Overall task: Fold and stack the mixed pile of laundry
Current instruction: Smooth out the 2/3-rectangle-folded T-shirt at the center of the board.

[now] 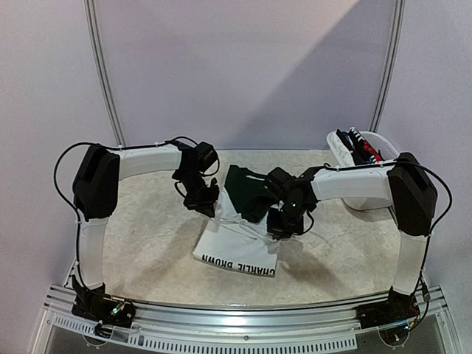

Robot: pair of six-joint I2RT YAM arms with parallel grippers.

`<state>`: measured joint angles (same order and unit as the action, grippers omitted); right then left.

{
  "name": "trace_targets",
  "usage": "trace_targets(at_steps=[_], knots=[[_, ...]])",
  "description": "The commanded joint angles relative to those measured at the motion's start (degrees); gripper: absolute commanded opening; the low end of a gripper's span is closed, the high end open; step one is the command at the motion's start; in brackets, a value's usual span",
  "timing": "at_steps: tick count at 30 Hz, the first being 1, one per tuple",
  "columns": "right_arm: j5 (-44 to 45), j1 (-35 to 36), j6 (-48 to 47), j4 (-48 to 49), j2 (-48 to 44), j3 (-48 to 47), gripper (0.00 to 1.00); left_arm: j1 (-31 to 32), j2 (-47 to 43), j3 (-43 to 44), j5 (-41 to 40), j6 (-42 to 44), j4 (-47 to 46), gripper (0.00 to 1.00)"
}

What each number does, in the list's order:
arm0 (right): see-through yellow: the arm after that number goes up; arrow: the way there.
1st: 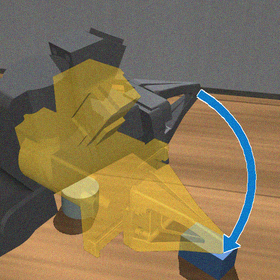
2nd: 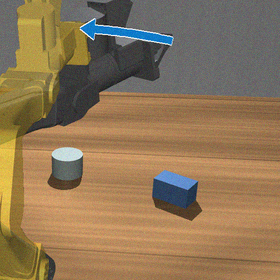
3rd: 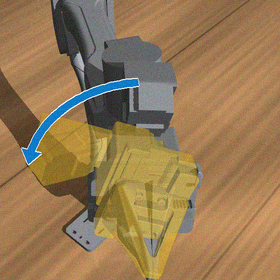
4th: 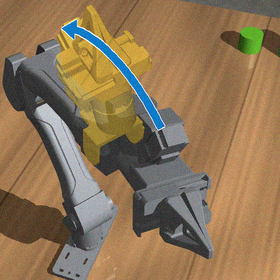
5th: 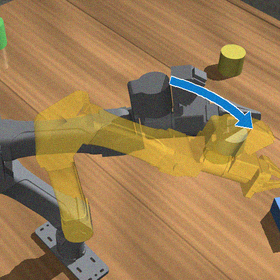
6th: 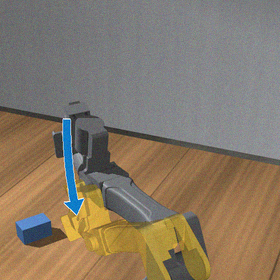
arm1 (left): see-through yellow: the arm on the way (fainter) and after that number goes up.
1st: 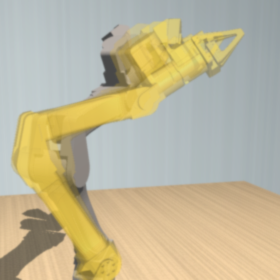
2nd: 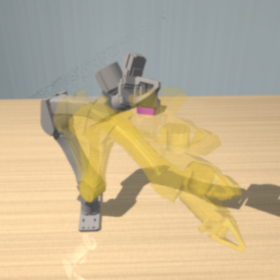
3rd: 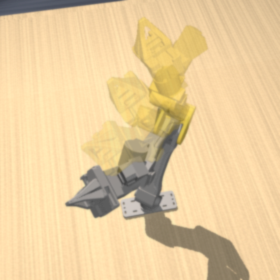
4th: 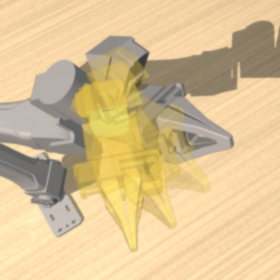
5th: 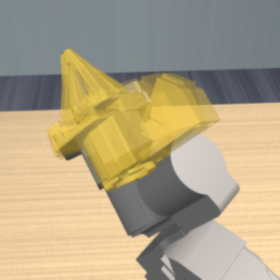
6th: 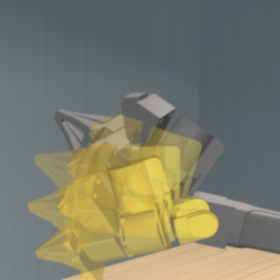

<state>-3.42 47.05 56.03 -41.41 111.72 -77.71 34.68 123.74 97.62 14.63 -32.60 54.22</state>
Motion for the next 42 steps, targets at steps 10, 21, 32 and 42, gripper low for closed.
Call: trace_targets(at_steps=[10, 21, 32, 42], knots=[[0.41, -6.39, -5.68, -6.23, -0.48, -7.55, 0.42, -1.78, -1.54, 9.63, -6.79, -0.73, 4.23, 0.34], [2.57, -10.26, -17.84, -12.36, -3.41, -17.90, 0.76, -2.33, -17.16, 3.36, -14.46, 4.15, 9.31, 0.79], [-3.28, -4.78, -18.67, 4.36, -13.24, -5.14, 0.75, -0.66, -37.47, -24.08, -5.64, 11.14, -1.35, 0.83], [-11.65, 2.86, -17.02, 12.28, -3.40, -9.04, 0.47, 4.66, -40.08, -33.89, 0.74, 14.35, -6.78, 0.65]])
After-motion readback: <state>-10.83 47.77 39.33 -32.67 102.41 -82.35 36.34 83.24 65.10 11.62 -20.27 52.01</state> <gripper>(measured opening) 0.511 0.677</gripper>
